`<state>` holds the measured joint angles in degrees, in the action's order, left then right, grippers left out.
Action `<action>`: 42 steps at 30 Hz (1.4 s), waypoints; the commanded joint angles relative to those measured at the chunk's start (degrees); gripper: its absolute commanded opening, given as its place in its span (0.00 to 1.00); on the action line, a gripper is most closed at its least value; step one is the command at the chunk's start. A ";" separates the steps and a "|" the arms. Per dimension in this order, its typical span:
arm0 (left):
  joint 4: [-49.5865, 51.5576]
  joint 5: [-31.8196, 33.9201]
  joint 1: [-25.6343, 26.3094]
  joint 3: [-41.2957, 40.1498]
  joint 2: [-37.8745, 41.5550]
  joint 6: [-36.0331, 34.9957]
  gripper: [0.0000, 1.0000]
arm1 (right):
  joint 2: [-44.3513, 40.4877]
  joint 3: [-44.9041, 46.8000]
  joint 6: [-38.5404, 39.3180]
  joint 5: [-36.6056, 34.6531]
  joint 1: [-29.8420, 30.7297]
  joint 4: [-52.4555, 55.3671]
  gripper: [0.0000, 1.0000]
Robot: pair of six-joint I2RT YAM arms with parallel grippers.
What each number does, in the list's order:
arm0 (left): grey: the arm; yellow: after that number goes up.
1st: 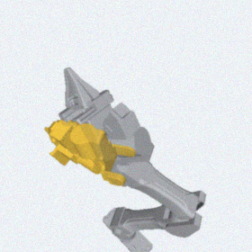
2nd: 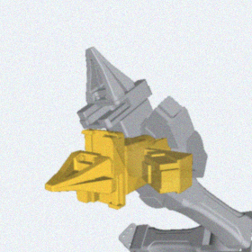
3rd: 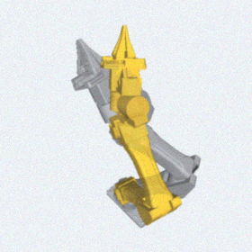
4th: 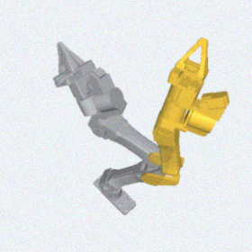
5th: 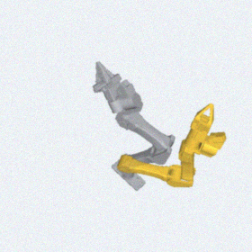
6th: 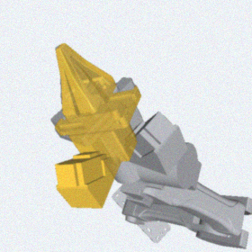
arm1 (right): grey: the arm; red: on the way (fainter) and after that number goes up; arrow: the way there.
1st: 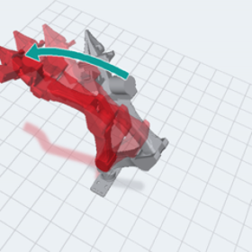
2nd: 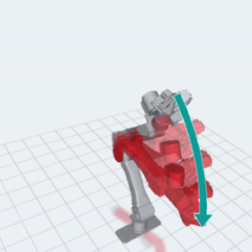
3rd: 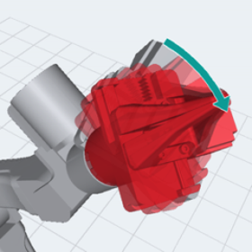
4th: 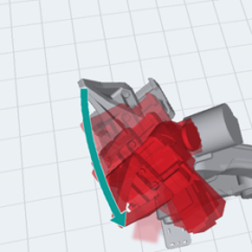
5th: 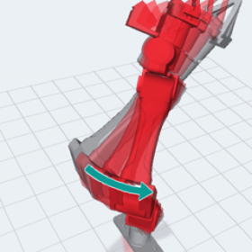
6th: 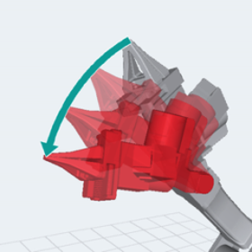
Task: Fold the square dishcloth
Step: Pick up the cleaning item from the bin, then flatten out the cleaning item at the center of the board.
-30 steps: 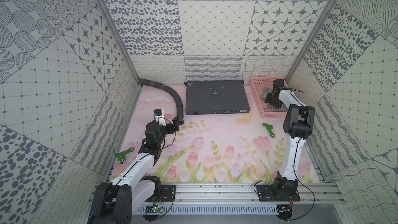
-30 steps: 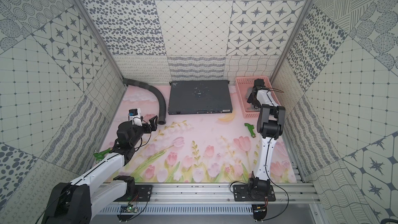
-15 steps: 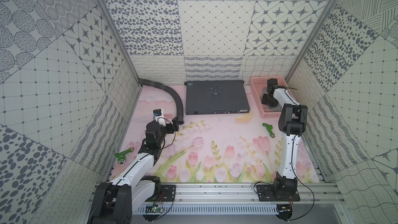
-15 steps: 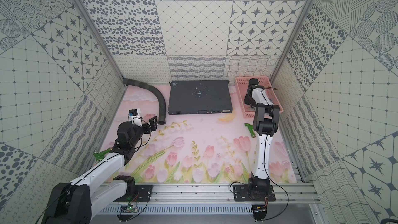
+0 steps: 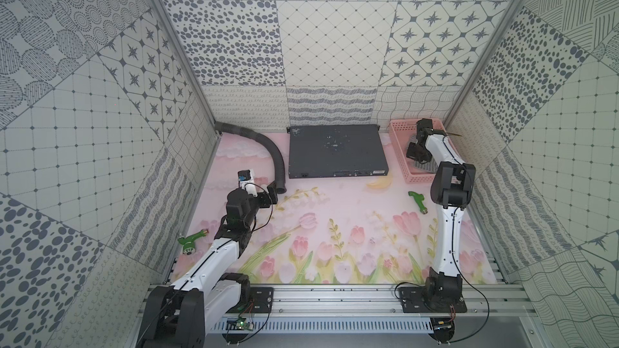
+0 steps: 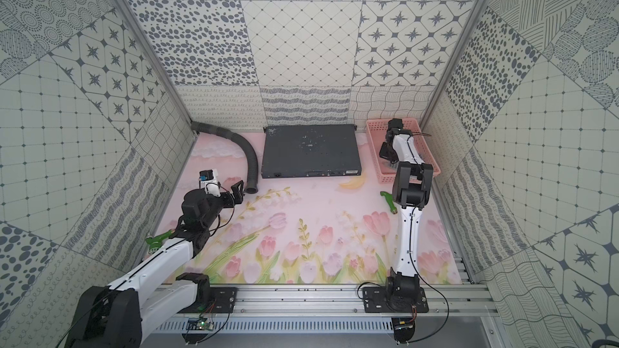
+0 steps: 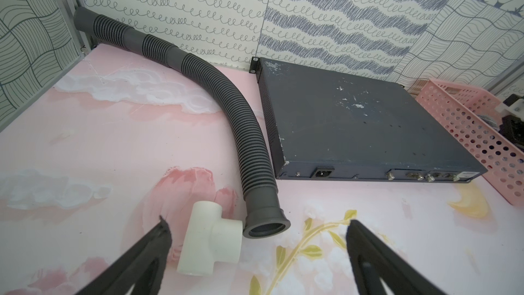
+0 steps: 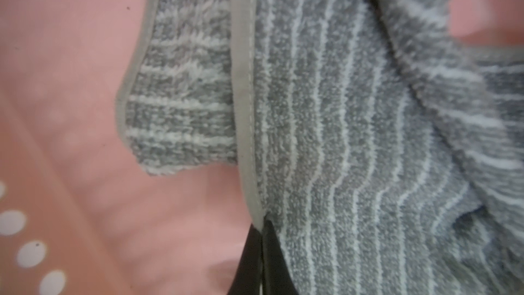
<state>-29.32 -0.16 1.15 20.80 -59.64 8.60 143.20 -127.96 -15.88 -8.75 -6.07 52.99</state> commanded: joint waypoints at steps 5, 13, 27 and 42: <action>0.05 1.09 0.35 -0.30 1.34 -0.56 0.99 | -3.25 1.93 1.57 2.56 4.51 1.72 0.00; -0.09 2.33 0.35 -0.84 1.98 -0.17 0.99 | -5.09 1.92 1.56 3.33 9.07 1.80 0.00; -0.03 -0.05 0.35 -0.08 2.43 0.43 0.99 | -14.31 -6.34 3.22 -4.16 8.06 6.67 0.00; 10.18 -0.63 0.32 4.65 6.88 3.40 0.99 | -35.98 4.15 6.35 -14.20 19.05 2.82 0.00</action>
<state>-25.10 0.89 1.15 22.74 -54.04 9.61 111.28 -125.01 -10.90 -19.33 10.92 57.98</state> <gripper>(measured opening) 0.986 0.050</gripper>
